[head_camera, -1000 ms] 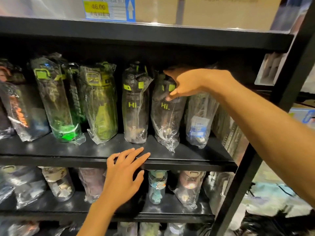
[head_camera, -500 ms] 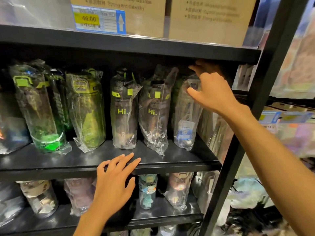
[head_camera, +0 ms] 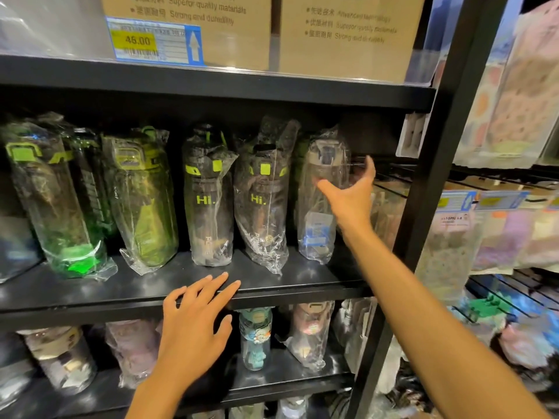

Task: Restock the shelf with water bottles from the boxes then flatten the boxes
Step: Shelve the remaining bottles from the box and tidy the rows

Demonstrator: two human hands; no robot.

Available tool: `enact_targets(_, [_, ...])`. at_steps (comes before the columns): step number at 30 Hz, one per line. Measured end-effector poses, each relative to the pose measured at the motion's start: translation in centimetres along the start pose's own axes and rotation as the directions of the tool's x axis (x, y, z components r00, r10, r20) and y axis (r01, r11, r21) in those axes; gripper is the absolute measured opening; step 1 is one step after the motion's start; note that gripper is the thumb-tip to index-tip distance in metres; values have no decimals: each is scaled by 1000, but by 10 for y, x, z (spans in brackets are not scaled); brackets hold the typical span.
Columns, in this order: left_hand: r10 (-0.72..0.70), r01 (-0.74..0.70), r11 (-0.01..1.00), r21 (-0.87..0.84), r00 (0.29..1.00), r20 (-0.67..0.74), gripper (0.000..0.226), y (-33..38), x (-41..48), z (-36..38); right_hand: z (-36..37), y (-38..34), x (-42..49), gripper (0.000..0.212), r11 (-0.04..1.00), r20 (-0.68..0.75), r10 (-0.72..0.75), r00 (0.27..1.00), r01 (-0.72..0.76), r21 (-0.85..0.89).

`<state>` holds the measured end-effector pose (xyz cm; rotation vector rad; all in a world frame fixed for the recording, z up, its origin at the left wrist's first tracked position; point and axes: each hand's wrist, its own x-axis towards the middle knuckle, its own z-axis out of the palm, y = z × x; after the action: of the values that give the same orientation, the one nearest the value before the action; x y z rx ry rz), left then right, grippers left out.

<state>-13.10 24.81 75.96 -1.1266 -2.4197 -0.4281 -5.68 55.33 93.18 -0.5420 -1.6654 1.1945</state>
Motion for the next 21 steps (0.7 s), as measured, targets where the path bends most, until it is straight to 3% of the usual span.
enact_targets(4, [-2, 2, 1000, -9, 1000, 0, 60, 0, 0, 0, 1, 55, -31, 123, 986, 80, 161, 984, -157, -64])
enact_targets(7, [-3, 3, 1000, -12, 1000, 4, 59, -1, 0, 1, 3, 77, -26, 104, 977, 146, 195, 970, -179, -115])
enact_targets(15, [-8, 8, 1000, -6, 1000, -8, 59, -1, 0, 3, -4, 84, -25, 63, 982, 199, 127, 972, -95, -162])
enact_targets(21, [-8, 8, 1000, -22, 999, -32, 58, -1, 0, 4, -13, 89, -32, 60, 984, 234, 123, 965, -88, -152])
